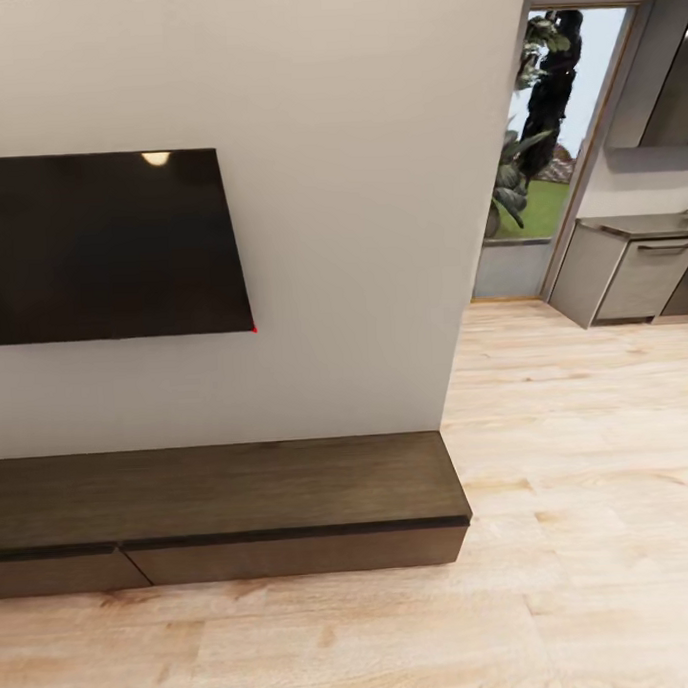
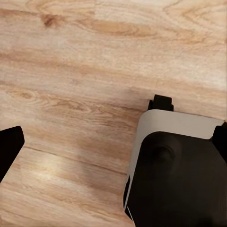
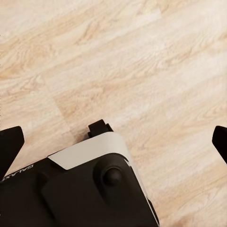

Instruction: Place each of the two pumpkins and all three candles from the living room inside a cabinet in the living room (use any cabinet), then make sure every cabinet is closed, and position the cauldron so it is next to a table in the living room.

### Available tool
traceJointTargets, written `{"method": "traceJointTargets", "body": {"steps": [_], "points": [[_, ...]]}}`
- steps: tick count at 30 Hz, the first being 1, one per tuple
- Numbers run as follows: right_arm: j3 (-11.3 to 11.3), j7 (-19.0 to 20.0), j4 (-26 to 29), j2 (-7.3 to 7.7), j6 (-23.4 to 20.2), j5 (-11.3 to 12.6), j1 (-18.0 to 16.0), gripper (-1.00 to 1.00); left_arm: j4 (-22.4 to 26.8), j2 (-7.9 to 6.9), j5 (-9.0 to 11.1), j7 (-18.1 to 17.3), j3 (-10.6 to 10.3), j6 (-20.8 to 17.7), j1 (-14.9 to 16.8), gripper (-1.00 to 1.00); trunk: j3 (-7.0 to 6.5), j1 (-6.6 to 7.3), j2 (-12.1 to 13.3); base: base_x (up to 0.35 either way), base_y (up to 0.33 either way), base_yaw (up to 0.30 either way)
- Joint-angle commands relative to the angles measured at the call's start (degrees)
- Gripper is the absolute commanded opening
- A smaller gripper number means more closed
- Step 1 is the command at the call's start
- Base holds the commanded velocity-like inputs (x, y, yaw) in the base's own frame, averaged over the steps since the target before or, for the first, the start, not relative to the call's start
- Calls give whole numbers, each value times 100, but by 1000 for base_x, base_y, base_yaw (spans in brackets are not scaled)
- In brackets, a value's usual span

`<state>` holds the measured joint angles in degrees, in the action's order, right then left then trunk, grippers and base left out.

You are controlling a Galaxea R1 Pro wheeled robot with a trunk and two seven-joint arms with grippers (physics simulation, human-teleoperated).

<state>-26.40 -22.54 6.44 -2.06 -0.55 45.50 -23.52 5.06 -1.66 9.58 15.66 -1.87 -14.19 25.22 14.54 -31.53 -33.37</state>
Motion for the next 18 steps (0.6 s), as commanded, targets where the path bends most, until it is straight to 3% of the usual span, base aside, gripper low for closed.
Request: {"method": "traceJointTargets", "body": {"steps": [1, 18], "points": [[-49, -31, 6, -1, -6, 46, -3, 100, 14, -4, 53, 21, -23, -32, 0, 100, -10, 21, 35, 0, 0, 0], [-49, -31, -239, -161, 115, 2, -3, 100, 13, 11, 53, 18, -24, -31, -8, 100, -315, 394, 716, 0, 0, 0]]}}
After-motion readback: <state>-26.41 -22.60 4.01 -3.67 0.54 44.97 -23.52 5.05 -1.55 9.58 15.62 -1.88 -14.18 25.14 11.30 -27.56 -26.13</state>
